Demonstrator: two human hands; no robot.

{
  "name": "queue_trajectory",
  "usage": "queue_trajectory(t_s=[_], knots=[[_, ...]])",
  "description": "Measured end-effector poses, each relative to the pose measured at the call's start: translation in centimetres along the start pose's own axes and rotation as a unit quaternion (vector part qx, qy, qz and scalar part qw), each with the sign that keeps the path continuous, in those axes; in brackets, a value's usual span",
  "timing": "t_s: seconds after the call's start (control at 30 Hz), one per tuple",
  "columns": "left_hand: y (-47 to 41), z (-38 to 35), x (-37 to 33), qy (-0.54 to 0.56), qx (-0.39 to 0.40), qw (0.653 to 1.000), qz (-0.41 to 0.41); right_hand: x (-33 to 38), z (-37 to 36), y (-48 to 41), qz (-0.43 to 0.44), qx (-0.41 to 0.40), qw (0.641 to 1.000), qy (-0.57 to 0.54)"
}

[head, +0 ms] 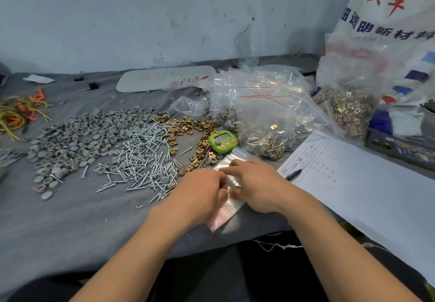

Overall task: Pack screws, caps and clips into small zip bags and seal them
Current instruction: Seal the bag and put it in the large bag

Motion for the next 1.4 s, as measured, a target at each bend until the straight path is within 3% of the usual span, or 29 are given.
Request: queue_trajectory(t_s=[0.17,0.3,0.5,0.67,0.8,0.87,0.93,0.97,1.1,1.2,1.4], knots=[[-0.2,-0.7,0.2,0.034,-0.052,0.998,0.033,-0.8,0.4,1.1,-0.014,0.007,0.99,-0.139],[-0.9,-0.4,0.8,0.207,-0.12,0.967,0.083,-0.7,0.2,0.6,-0.062,-0.073,0.986,-0.137],[0.4,0.2,0.9,0.15,-0.154,0.976,0.044,-1.0,0.5,-0.6,-0.132,-0.184,0.937,-0.264],[-0.2,1.0,1.3,0.277,-0.22,0.932,0.075,-0.5,1.0,-0.9,-0.137,-0.265,0.874,-0.384],[-0.4,1.1,1.4,0.373,-0.309,0.865,0.134,-0.4,1.4,-2.0,-0.168,-0.331,0.826,-0.425],[-0.5,1.6,1.8,0.484,-0.348,0.784,0.175,-0.6,2.0,-2.8,-0.184,-0.341,0.833,-0.394],[-0.4,2.4,2.3,0.6,-0.336,0.703,0.183,-0.5,2.6,-3.8,-0.196,-0.334,0.859,-0.335],[-0.4,2.7,2.4,0.622,-0.315,0.695,0.177,-0.3,2.8,-4.3,-0.19,-0.321,0.874,-0.312],[0.0,2.7,2.0,0.635,-0.215,0.725,0.159,0.4,3.2,-5.3,-0.14,-0.215,0.92,-0.297],[-0.3,2.7,1.1,0.658,-0.198,0.707,0.167,0.9,2.1,-4.5,-0.113,-0.134,0.949,-0.261],[0.1,4.6,1.4,0.815,-0.249,0.512,0.108,0.3,0.7,-2.5,-0.172,-0.098,0.975,-0.101]])
Point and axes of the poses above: each hand's wrist, its own y-axis away from the middle knuckle, its own z-axis out of the back of the hand, x = y × z, the point moved 1 cm from there along -y, towards the middle knuckle, and after that the axes turned 5 degrees about y, right-handed, at the moved point
